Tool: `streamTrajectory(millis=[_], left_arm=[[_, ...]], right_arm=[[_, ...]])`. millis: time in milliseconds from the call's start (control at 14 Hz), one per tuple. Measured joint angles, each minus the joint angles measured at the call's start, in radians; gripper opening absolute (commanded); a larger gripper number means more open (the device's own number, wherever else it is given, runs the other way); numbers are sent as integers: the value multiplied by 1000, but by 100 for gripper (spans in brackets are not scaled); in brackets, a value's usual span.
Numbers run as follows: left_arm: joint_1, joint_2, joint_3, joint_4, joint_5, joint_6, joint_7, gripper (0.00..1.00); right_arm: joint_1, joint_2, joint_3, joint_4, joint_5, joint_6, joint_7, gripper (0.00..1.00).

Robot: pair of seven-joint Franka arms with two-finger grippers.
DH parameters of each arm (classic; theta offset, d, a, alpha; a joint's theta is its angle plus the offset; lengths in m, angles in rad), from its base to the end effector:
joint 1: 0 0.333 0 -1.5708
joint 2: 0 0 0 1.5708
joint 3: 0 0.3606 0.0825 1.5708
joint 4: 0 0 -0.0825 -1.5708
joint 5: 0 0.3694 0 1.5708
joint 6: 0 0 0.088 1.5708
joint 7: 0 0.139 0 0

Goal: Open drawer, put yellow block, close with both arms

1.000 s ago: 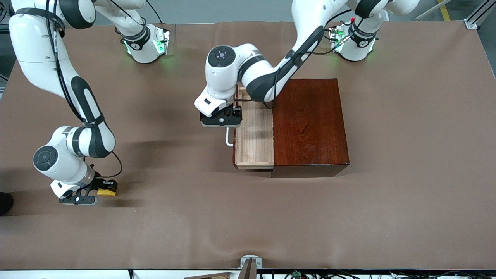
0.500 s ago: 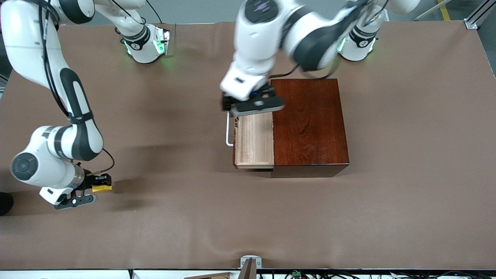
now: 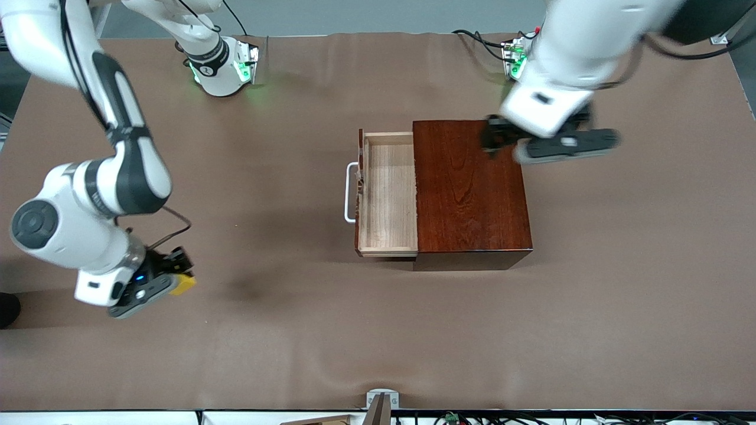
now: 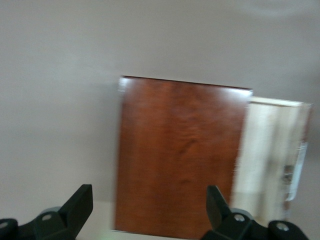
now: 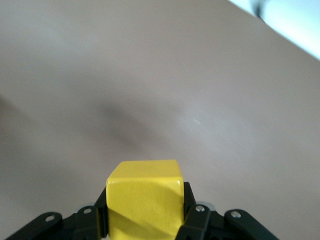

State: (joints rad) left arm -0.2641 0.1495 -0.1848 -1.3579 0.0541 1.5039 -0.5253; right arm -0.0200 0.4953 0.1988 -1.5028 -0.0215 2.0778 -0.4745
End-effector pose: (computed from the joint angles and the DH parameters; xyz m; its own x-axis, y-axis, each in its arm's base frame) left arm 0.5350 -0.2382 0.6451 0.9966 0.0817 0.0125 0.0820 -0.9964 -0.0235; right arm 0.7053 0.1017 0.4069 0.8006 0.5886 0.1125 0.5945 -0.8037 -0.0257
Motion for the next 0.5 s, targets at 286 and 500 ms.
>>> streamTrajectory(millis=[286,500], left_arm=[[202,-48,2,-89,-14,0,222,100],[286,-47,2,-125,-51,3,300,100]], right_arm=[[2,-29,157,0,0,-4,-103,0],[3,-36,254,1,0,-1,-132,0]])
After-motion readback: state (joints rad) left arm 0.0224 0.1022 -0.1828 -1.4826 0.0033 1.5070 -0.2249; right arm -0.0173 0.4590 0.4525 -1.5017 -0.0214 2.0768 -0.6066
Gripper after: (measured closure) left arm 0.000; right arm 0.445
